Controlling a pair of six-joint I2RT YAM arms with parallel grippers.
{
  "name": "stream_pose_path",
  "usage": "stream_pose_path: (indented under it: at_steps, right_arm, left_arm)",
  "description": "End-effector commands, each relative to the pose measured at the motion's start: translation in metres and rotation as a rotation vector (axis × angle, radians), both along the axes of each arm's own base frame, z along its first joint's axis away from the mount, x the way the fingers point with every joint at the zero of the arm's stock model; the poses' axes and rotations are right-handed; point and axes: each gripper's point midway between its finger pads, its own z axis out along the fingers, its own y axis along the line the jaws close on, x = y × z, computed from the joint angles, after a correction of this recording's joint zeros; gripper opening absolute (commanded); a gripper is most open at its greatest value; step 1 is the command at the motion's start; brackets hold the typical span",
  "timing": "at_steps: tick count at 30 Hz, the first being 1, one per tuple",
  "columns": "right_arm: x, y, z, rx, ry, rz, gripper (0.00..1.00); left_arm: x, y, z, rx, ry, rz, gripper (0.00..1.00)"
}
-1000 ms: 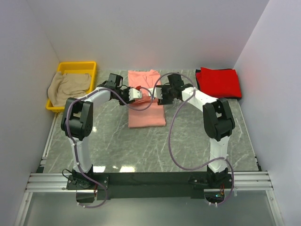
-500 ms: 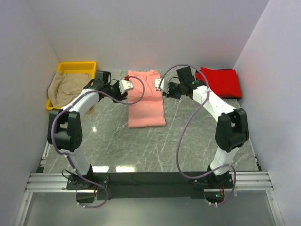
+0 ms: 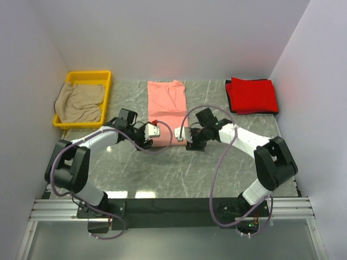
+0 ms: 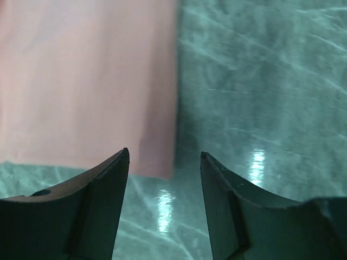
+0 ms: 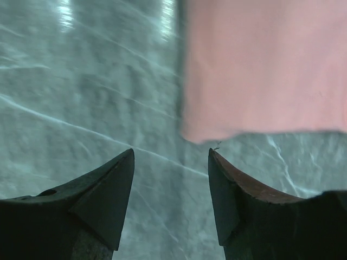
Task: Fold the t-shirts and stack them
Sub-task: Fold the tshirt
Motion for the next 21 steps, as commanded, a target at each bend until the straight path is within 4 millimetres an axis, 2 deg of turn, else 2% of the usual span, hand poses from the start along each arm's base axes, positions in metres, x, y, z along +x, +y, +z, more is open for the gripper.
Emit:
stream_pose_path:
  at_steps: [1, 2, 3, 6, 12, 17, 19, 20, 21]
  right_arm:
    - [0.006, 0.025, 0.026, 0.086, -0.191, 0.077, 0.64]
    - [0.002, 0.024, 0.018, 0.077, -0.188, 0.076, 0.64]
    - [0.005, 0.028, 0.016, 0.081, -0.207, 0.08, 0.64]
    - [0.014, 0.029, 0.006, 0.071, -0.232, 0.057, 0.63]
    - [0.022, 0.03, -0.015, 0.034, -0.247, 0.069, 0.6]
    - [0.021, 0.029, -0.025, -0.025, -0.239, 0.099, 0.52]
    - [0.018, 0.026, -0.03, -0.045, -0.227, 0.107, 0.48]
    - [0.017, 0.025, -0.033, -0.054, -0.228, 0.107, 0.46]
    - [0.02, 0.023, -0.037, -0.069, -0.232, 0.103, 0.38]
  left_arm:
    - [-0.001, -0.011, 0.013, -0.02, -0.162, -0.063, 0.61]
    - [-0.003, -0.013, 0.014, -0.023, -0.181, -0.066, 0.61]
    - [-0.009, -0.012, 0.005, -0.013, -0.179, -0.069, 0.61]
    - [-0.012, -0.016, -0.005, 0.011, -0.201, -0.077, 0.61]
    - [0.0, -0.017, -0.018, 0.047, -0.239, -0.066, 0.58]
    - [0.005, -0.016, -0.035, 0.102, -0.215, -0.078, 0.54]
    - [0.006, -0.014, -0.042, 0.13, -0.199, -0.093, 0.49]
    - [0.007, -0.013, -0.043, 0.138, -0.198, -0.097, 0.48]
    - [0.006, -0.012, -0.046, 0.148, -0.197, -0.102, 0.44]
